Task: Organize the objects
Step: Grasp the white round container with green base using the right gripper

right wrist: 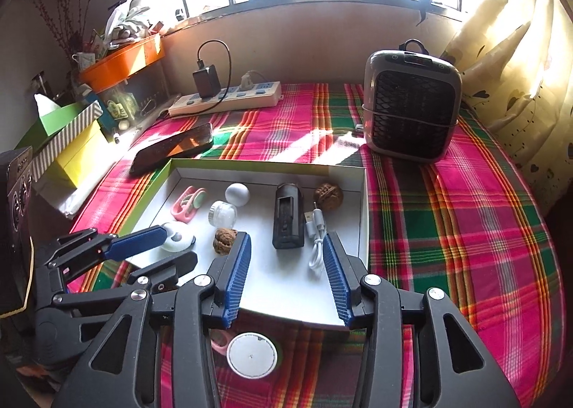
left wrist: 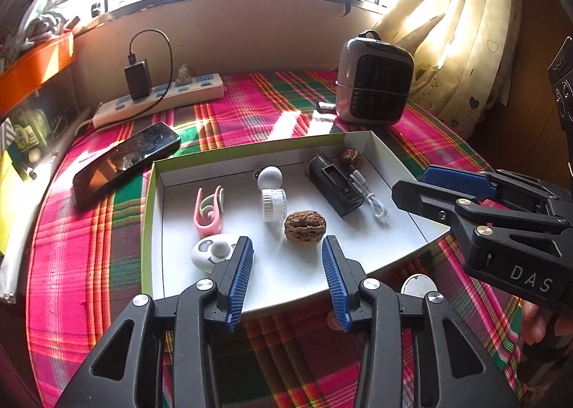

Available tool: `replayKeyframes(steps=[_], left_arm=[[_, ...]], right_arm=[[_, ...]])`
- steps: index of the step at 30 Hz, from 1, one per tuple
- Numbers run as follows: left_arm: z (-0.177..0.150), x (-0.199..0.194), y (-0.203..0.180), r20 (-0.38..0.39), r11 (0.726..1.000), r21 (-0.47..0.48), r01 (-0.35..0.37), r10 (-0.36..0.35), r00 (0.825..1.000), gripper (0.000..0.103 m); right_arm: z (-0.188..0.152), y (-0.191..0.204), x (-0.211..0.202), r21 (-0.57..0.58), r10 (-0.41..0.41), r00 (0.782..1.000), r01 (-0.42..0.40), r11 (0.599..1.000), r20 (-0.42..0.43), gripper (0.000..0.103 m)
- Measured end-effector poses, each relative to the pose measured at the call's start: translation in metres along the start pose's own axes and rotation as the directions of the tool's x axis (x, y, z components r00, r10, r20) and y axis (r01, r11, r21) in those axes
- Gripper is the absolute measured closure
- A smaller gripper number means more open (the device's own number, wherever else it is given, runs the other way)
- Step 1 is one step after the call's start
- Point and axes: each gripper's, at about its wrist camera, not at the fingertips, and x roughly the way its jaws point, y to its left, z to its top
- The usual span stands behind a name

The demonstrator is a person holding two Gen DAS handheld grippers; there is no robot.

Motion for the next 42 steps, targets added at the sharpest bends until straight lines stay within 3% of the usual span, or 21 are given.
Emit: replayKeyframes(steps=[7,17,39,42], left_arm=[[-0.015,-0.014,0.002,0.007,1.0,0.003,-0.026,0.026,1.0,0.064],[-0.034,-0.033,0.017,0.011,0.998,-0.061,0.004,-0.003,1.0,0.064],[-0.053,-0.017,0.017,-0.062,0.994,-0.095,0.054,-0.06,0.996,0.064],[-0.053,-0.016,0.017,-0.068,0.993,-0.099,0.058,-0.065,0.996,0.064]], right_arm=[[-0.017,0.009,-0.011,-0.013,0.006,1.0,-0.006,1.0,0.0,0.06],[-0.042,0.007,-0.02,0.014,0.015,1.0,-0.015,1.0,-0.01,0.056],[-0.062,0.01,0.006,0.004,0.014,0.997,-0.013,1.0,-0.075,0.056],[-0.062,0.011,0.005,0.004,0.038,0.996,-0.038,0.999,-0.077,0.068]])
